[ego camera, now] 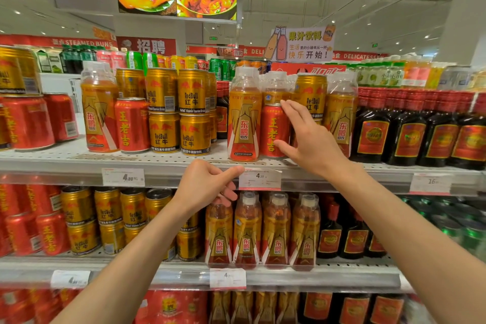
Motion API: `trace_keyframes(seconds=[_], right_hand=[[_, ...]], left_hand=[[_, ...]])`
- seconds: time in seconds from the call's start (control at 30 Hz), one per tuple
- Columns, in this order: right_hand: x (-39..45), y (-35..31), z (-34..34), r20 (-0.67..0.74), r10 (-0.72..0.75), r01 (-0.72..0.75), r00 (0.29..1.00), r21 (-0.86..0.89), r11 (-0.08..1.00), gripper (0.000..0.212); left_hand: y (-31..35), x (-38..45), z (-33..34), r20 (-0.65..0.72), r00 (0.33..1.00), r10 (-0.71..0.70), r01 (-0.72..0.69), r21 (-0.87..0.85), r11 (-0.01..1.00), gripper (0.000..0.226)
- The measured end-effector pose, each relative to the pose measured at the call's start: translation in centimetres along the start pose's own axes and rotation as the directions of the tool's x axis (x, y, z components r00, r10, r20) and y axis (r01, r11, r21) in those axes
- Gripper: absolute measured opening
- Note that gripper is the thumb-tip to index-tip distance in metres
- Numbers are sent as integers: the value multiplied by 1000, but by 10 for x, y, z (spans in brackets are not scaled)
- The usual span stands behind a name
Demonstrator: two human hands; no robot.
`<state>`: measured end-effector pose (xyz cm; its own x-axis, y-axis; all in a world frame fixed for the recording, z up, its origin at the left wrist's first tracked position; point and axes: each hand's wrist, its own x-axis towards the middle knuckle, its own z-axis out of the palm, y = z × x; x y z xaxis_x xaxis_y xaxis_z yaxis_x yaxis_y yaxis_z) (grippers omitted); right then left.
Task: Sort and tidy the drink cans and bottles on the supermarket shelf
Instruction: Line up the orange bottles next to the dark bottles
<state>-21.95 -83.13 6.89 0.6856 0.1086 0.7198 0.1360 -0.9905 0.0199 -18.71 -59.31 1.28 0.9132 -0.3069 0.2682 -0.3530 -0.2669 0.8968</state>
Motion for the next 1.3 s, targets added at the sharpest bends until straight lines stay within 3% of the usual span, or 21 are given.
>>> trace_keyframes(seconds=[0.37, 0.73, 0.83, 0.97, 1.3], right_hand=[[0, -10, 14, -82, 50, -39, 995, 125, 991, 84], [-12, -10, 12, -54, 72, -62, 996, 170, 984, 82], [-25, -3, 7, -163, 61, -37, 985, 149, 988, 69], [-35, 13, 0, -328, 199, -156, 923, 152, 976, 55], [-6, 17, -1, -286, 275, -245, 918, 136, 960, 76]], left_hand=[[0, 1, 2, -11, 1000, -23, 23, -8, 1000, 51], [-1, 1, 3, -26, 999, -20, 20, 15, 1000, 51], [0, 0, 3, -23, 1000, -19, 20, 18, 1000, 52], [2, -2, 2, -20, 999, -27, 27, 2, 1000, 52], [7, -3, 3, -11, 999, -45, 45, 1, 999, 51]])
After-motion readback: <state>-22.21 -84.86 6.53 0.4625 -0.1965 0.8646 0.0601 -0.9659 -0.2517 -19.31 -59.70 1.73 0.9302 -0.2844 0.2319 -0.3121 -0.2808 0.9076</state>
